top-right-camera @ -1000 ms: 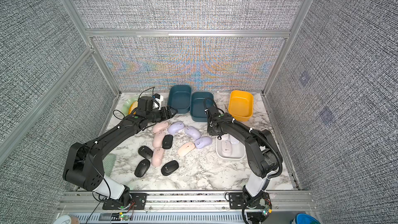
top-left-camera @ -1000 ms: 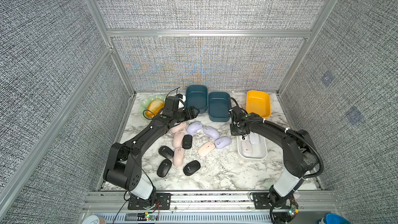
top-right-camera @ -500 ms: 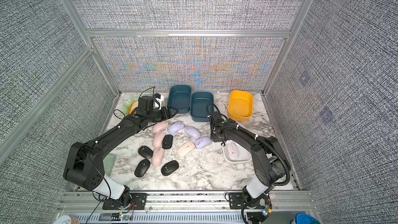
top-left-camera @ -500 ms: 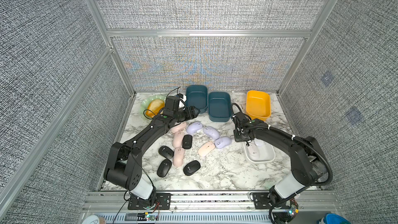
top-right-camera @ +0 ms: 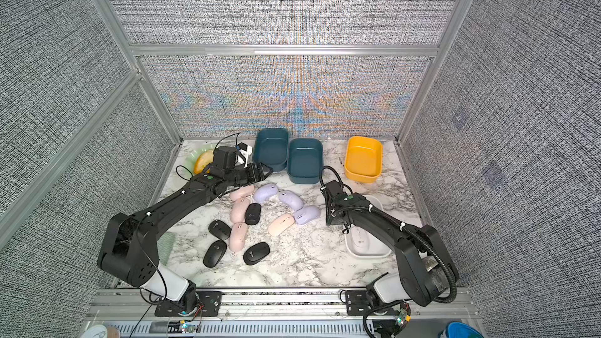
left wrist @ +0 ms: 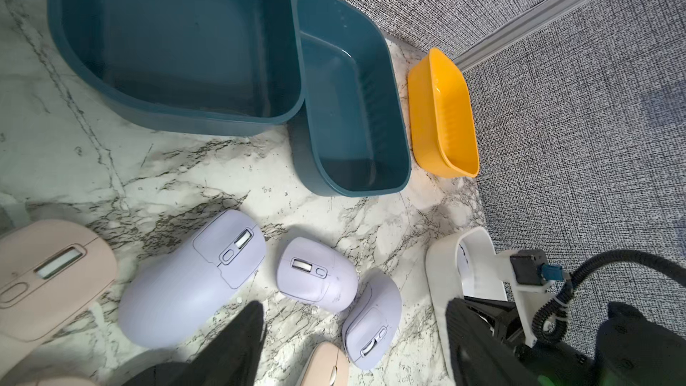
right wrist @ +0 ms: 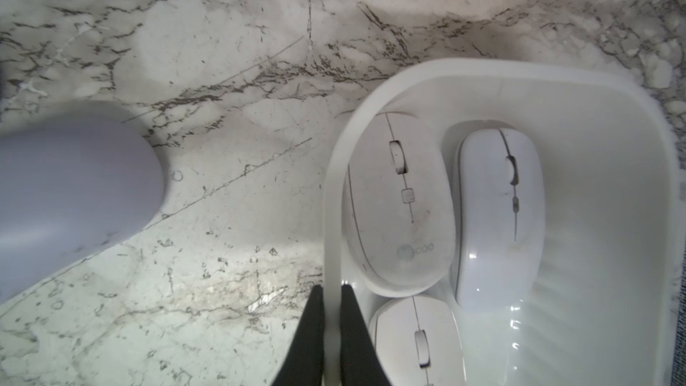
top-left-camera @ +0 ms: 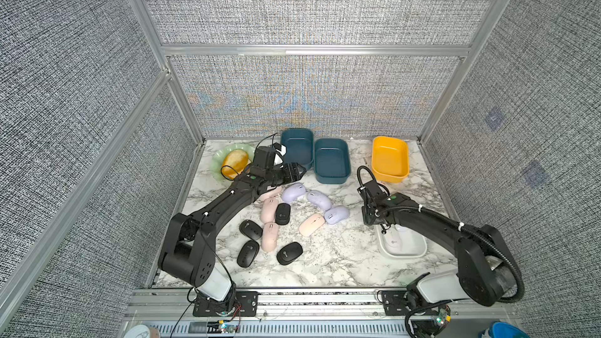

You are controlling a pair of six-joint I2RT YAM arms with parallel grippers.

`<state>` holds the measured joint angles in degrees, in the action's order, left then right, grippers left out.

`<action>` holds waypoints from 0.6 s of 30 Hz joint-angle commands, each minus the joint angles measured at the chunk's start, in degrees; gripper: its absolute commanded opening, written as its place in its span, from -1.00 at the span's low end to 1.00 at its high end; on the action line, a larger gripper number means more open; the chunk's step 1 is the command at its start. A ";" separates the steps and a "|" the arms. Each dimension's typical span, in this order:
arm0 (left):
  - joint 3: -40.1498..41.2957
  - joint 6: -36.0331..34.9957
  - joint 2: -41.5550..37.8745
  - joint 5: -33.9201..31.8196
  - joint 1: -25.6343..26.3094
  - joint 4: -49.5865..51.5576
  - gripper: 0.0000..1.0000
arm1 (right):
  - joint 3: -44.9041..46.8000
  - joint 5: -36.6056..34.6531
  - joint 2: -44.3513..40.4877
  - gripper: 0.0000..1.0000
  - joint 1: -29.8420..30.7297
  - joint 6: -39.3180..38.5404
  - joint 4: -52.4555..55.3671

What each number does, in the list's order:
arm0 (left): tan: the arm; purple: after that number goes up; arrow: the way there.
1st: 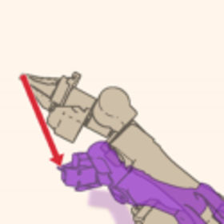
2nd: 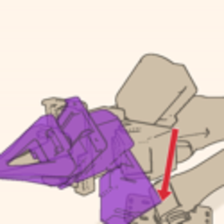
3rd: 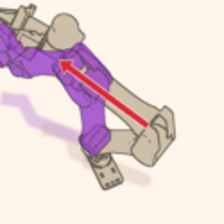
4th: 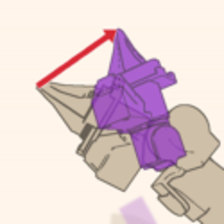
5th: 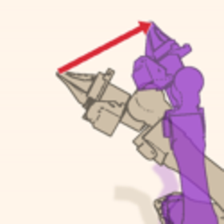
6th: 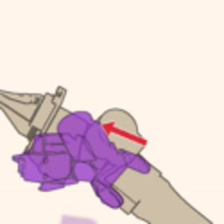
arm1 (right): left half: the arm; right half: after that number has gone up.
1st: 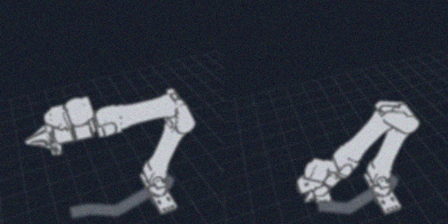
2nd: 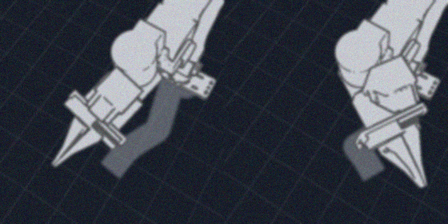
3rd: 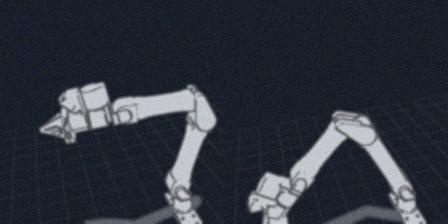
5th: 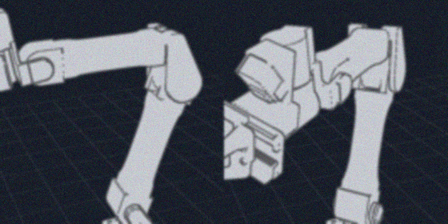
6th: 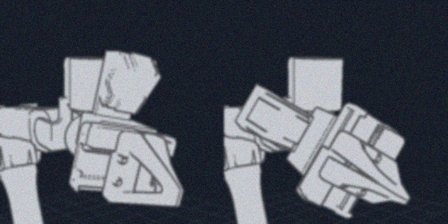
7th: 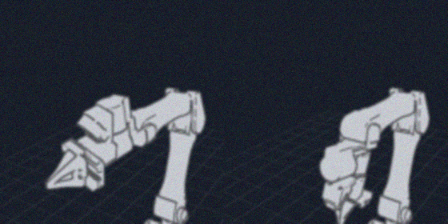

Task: Place the mice by color into the storage box
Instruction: Move the storage box to the center of the board.

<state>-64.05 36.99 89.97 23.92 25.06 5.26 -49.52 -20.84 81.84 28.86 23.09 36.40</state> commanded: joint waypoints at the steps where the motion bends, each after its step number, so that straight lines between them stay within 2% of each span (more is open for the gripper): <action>1: -0.28 -1.51 -0.97 -1.69 0.41 0.98 0.57 | -0.45 -1.80 -0.03 -0.75 0.55 1.02 5.67; 2: -0.28 -1.74 -1.24 -2.25 0.47 1.06 0.56 | -1.07 -2.28 0.25 -0.71 0.89 1.16 6.30; 6: -0.35 -2.10 -1.62 -2.89 0.45 1.25 0.57 | -6.58 -4.66 2.23 -0.23 3.77 1.53 9.57; 9: -0.54 -2.27 -1.56 -3.30 0.49 1.66 0.57 | -11.39 -7.54 4.45 -0.05 6.74 2.97 12.77; 13: -0.97 -2.63 -1.73 -3.71 0.50 2.13 0.57 | -16.53 -9.38 7.81 0.11 8.71 3.22 12.89; 18: -0.75 -2.96 -2.67 -6.01 0.43 2.72 0.57 | -22.73 -11.28 12.15 0.12 8.15 1.15 10.02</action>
<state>-64.49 34.81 88.05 19.57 25.52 7.60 -69.89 -29.10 92.71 37.39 24.91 47.20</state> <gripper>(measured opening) 0.784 0.562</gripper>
